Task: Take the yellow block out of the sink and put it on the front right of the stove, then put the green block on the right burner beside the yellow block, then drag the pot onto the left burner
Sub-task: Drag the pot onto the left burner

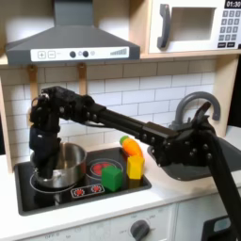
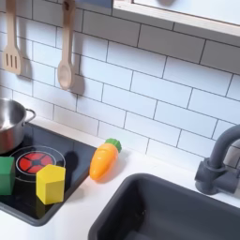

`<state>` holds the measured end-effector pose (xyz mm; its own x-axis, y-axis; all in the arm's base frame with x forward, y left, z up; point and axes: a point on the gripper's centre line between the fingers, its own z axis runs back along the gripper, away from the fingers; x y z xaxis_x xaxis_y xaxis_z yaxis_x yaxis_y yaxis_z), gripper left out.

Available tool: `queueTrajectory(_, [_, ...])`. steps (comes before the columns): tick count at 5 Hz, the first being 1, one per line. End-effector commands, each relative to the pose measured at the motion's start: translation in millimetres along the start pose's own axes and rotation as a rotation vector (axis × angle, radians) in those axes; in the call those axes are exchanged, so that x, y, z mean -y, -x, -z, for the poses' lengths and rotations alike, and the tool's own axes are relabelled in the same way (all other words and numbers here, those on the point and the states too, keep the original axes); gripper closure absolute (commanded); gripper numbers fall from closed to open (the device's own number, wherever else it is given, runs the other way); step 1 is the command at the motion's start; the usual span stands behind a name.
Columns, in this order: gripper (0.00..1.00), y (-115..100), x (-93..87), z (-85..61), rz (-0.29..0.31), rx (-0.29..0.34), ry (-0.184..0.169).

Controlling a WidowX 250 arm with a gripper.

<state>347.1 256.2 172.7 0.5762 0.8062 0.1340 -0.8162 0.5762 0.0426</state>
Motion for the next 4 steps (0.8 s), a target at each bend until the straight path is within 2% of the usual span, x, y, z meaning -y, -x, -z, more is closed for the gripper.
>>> queueTrajectory(1, [0.0,-1,0.4,-0.2,-0.016,0.001,0.0])
queueTrajectory(3, [0.0,-6,3.1,-9.1,-0.025,0.021,0.016])
queueTrajectory(4, [0.0,-11,8.9,-19.0,-0.023,0.042,0.037])
